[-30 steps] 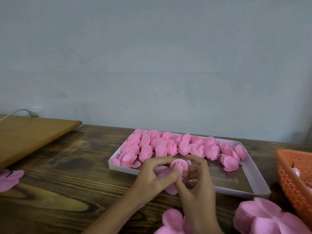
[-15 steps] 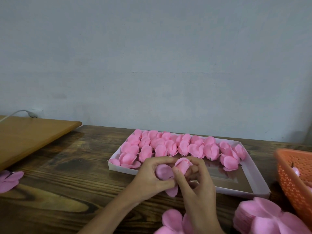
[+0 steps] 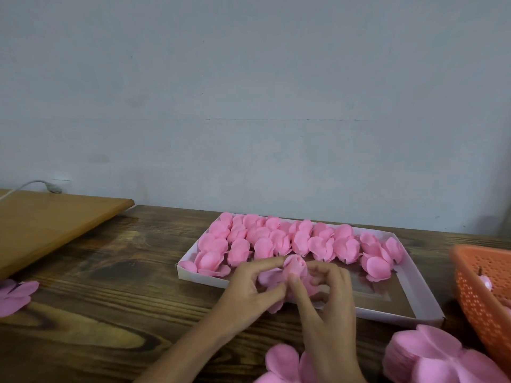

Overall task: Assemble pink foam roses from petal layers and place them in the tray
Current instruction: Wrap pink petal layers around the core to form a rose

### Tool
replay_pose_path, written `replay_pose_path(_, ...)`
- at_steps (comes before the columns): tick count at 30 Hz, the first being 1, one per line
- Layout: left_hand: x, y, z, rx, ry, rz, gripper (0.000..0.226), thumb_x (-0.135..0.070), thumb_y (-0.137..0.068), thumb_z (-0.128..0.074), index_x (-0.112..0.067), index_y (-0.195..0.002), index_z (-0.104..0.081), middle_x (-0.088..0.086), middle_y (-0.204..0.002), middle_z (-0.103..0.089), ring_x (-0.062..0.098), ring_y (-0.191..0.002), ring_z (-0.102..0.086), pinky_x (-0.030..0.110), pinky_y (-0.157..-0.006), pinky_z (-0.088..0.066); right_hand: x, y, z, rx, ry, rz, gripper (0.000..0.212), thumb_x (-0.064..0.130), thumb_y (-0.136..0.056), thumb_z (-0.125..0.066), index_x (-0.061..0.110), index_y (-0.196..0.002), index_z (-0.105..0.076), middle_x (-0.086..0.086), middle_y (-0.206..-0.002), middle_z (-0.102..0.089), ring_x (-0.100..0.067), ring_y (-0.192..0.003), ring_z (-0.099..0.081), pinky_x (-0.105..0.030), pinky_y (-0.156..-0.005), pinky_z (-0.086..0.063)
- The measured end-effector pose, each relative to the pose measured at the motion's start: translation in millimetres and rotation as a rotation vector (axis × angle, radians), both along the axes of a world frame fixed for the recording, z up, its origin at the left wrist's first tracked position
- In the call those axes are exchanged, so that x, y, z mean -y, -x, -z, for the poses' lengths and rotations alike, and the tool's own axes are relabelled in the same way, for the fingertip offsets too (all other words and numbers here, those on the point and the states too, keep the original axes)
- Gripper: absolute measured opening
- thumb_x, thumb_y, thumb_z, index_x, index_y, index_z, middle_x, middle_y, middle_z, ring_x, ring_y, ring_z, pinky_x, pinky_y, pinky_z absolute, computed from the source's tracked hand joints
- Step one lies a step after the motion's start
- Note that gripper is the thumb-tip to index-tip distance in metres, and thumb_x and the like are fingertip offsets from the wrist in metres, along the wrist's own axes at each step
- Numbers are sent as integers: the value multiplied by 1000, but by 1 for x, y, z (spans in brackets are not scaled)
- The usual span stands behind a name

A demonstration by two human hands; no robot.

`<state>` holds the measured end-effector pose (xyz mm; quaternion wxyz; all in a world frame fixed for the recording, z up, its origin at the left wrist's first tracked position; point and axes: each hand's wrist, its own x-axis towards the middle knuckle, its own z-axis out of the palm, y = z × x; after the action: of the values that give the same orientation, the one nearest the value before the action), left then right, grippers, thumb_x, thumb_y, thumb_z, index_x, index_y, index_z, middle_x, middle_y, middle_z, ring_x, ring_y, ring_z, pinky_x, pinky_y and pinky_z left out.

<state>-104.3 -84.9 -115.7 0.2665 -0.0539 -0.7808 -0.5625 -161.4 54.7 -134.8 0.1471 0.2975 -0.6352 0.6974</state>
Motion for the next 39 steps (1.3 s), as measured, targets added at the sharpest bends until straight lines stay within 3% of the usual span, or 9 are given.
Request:
replay_pose_path(2,0,1,1,-3,20,-28,34,-18,-100,-68,-24,-134,-72,-13,-112,-74,6,-97,-71,29,-80,-57,0,1,4,30,5,-24,22,30,-85,-79,39,-97,-63,11,-101,-66,-17,-85,-68,-46,-71,-58)
replay_pose_path(5,0,3,3,-9,64,-45,33,-32,-97,-69,-27,-128,-74,-8,-124,-63,26,-121,-64,40,-91,-60,-1,4,7,59,-19,-74,33,21,-83,-82,42,-97,-61,10,-96,-73,-14,-81,-72,-34,-68,-58)
replay_pose_path(9,0,3,2,-28,9,-27,39,-21,-94,-74,-33,-131,-73,0,-119,-71,29,-116,-68,40,-88,-63,-1,5,6,53,-20,-74,35,16,-85,-81,42,-96,-61,12,-94,-74,-6,-80,-72,-18,-65,-55)
replay_pose_path(12,3,3,0,-25,-151,-76,51,-8,-91,-75,-36,-133,-69,2,-107,-79,19,-103,-76,28,-83,-61,1,2,5,67,-4,-48,28,28,-88,-78,46,-97,-59,15,-93,-72,-8,-77,-71,-20,-63,-56)
replay_pose_path(20,6,3,-4,-53,-402,-262,23,-10,-85,-84,-26,-101,-81,9,-95,-82,25,-89,-79,30,-69,-62,2,-3,2,-33,-35,-69,21,32,-90,-73,37,-106,-61,6,-108,-70,-21,-89,-68,-41,-75,-57)
replay_pose_path(29,1,-1,-9,-104,-295,-219,10,-5,-87,-81,-14,-88,-85,11,-90,-80,23,-85,-76,27,-73,-60,-1,-3,2,7,-125,-103,26,31,-84,-81,38,-100,-61,7,-101,-70,-19,-84,-69,-46,-76,-56)
replay_pose_path(31,1,-2,-8,-118,-260,-182,3,-13,-87,-82,-11,-88,-84,12,-87,-79,24,-82,-74,28,-75,-60,-2,-4,1,1,-130,-97,28,30,-83,-82,40,-98,-61,8,-100,-72,-16,-84,-70,-44,-76,-57)
replay_pose_path(34,-2,-2,-10,-144,-258,-190,19,-30,-83,-79,-12,-83,-83,12,-82,-77,22,-80,-73,26,-76,-58,-2,-4,0,-16,-139,-102,31,26,-83,-84,41,-95,-60,11,-98,-73,-13,-84,-70,-38,-74,-57)
replay_pose_path(39,0,-2,-10,-125,-222,-157,11,-10,-92,-76,-10,-84,-83,9,-84,-77,17,-82,-72,24,-76,-56,-2,-3,2,-2,-98,-122,31,20,-83,-84,38,-95,-62,8,-99,-74,-14,-88,-73,-29,-75,-57)
